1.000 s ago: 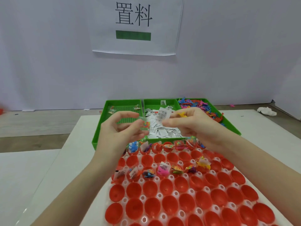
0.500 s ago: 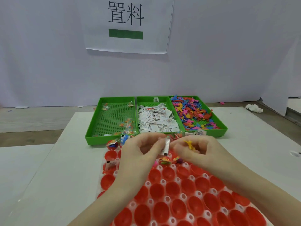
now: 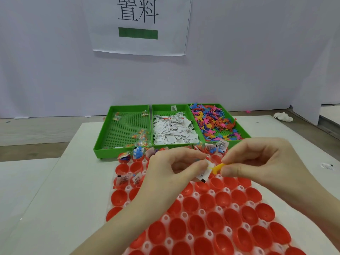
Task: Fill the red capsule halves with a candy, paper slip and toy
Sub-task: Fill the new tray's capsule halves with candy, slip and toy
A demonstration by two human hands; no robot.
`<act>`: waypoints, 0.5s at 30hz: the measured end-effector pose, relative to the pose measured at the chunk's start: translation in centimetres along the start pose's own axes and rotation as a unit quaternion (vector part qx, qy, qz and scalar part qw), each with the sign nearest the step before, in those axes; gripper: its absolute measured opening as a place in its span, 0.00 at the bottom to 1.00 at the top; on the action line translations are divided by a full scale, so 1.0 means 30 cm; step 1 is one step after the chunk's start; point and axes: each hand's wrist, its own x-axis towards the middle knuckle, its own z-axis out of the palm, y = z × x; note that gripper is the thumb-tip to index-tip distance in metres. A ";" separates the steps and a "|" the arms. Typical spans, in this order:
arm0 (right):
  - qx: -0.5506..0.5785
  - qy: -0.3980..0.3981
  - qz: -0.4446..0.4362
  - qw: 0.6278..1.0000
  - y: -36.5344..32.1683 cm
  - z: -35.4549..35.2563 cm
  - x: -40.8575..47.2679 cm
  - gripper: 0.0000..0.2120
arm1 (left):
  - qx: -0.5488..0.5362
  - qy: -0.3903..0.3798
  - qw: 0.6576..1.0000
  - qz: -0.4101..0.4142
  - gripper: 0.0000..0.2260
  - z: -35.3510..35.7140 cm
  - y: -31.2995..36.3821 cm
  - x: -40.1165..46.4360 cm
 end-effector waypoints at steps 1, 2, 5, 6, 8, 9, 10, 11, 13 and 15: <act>-0.010 -0.005 -0.007 1.000 -0.008 -0.002 0.002 0.10 | -0.001 -0.003 1.000 0.000 0.10 -0.001 0.003 0.000; -0.020 -0.008 -0.012 1.000 -0.014 -0.002 0.003 0.09 | 0.002 -0.007 1.000 -0.001 0.10 -0.001 0.008 0.001; -0.032 -0.001 -0.020 0.999 -0.022 0.006 0.002 0.11 | 0.026 -0.022 0.999 0.008 0.10 0.003 0.019 -0.001; -0.026 0.008 -0.021 0.999 -0.022 0.011 0.001 0.10 | 0.032 -0.025 0.999 0.012 0.10 0.006 0.023 -0.003; -0.004 0.021 -0.017 1.000 -0.022 0.021 0.000 0.10 | 0.033 -0.025 0.999 0.021 0.11 0.011 0.023 -0.007; -0.001 0.024 -0.016 1.000 -0.019 0.024 -0.002 0.10 | 0.030 -0.024 0.999 0.025 0.11 0.013 0.021 -0.008; -0.008 0.026 -0.016 0.999 -0.014 0.027 -0.003 0.10 | 0.027 -0.023 0.999 0.028 0.11 0.016 0.019 -0.010; -0.018 0.029 -0.014 0.999 -0.012 0.031 -0.004 0.11 | 0.022 -0.021 0.999 0.031 0.10 0.019 0.016 -0.010; -0.022 0.036 -0.013 0.999 -0.012 0.036 -0.005 0.12 | -0.016 -0.017 1.000 0.021 0.06 0.021 0.018 -0.011; -0.025 0.041 -0.018 0.999 -0.012 0.038 -0.007 0.12 | -0.062 -0.009 0.998 -0.002 0.04 0.019 0.023 -0.012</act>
